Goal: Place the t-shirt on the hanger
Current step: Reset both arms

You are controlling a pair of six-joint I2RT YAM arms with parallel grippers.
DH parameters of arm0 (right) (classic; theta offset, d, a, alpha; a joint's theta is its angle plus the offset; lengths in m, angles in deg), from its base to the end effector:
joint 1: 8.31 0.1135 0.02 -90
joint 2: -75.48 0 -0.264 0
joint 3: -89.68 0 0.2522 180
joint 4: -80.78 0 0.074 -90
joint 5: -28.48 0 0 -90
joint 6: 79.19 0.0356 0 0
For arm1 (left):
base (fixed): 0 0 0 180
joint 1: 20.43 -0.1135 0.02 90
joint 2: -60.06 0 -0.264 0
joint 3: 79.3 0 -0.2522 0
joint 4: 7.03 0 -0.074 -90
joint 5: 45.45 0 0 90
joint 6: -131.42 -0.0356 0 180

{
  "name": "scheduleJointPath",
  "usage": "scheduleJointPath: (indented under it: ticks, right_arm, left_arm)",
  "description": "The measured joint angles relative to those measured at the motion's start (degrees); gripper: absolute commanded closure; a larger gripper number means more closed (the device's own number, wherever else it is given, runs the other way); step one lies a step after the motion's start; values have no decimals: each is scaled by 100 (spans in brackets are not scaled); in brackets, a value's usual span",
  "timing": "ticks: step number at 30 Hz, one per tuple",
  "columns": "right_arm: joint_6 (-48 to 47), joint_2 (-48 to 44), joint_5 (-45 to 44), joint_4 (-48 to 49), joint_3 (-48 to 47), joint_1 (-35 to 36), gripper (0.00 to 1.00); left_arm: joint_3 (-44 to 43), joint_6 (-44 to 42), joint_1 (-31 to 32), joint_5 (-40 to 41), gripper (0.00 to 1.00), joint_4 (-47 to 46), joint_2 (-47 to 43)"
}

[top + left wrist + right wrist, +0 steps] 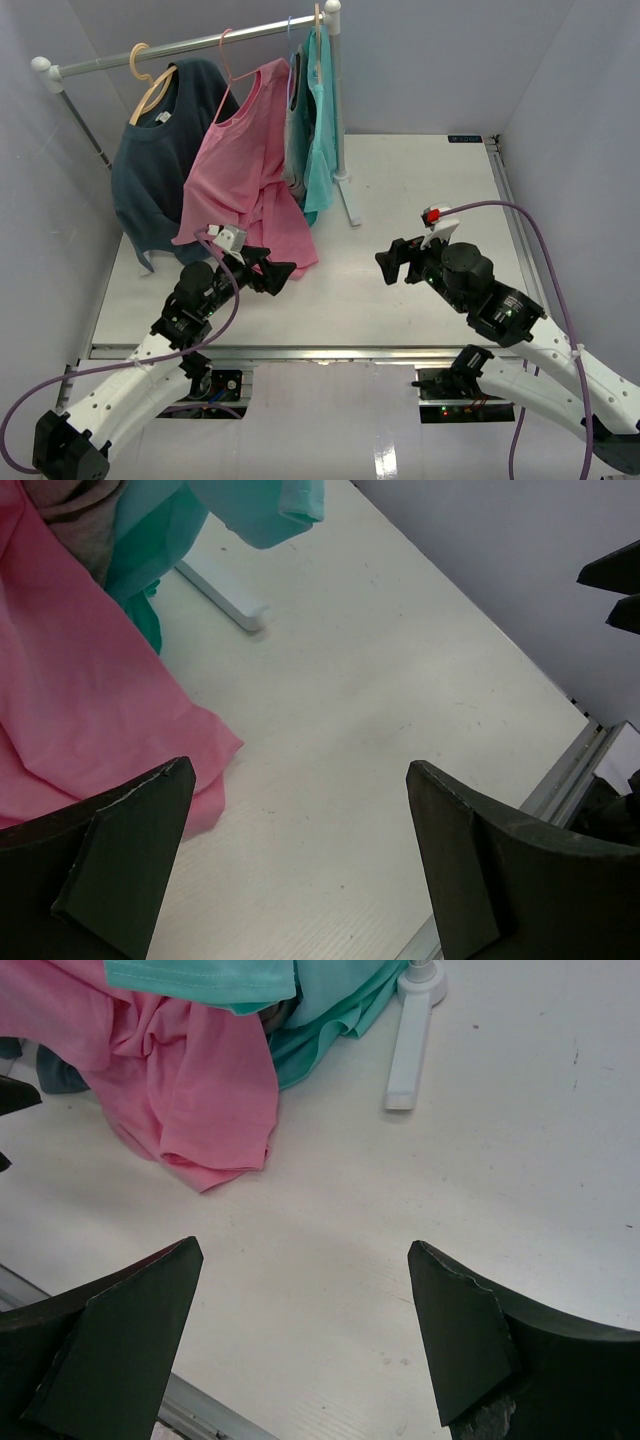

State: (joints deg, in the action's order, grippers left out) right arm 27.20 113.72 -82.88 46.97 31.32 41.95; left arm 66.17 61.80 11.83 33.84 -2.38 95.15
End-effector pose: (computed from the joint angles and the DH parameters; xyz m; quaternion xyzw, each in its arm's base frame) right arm 0.1081 0.1098 0.3383 -0.1156 0.7726 0.2118 0.5873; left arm 0.1357 -0.0935 0.2529 0.1387 0.7248 -0.3594 0.5711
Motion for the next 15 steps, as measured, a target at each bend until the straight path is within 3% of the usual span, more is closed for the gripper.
scheduleJointPath:
  ticks: [15]
  right_arm:
    - [-81, -332, -84, 28, 4, 0, 10]
  left_arm:
    - [-214, -305, 724, 997, 2, 353, -333]
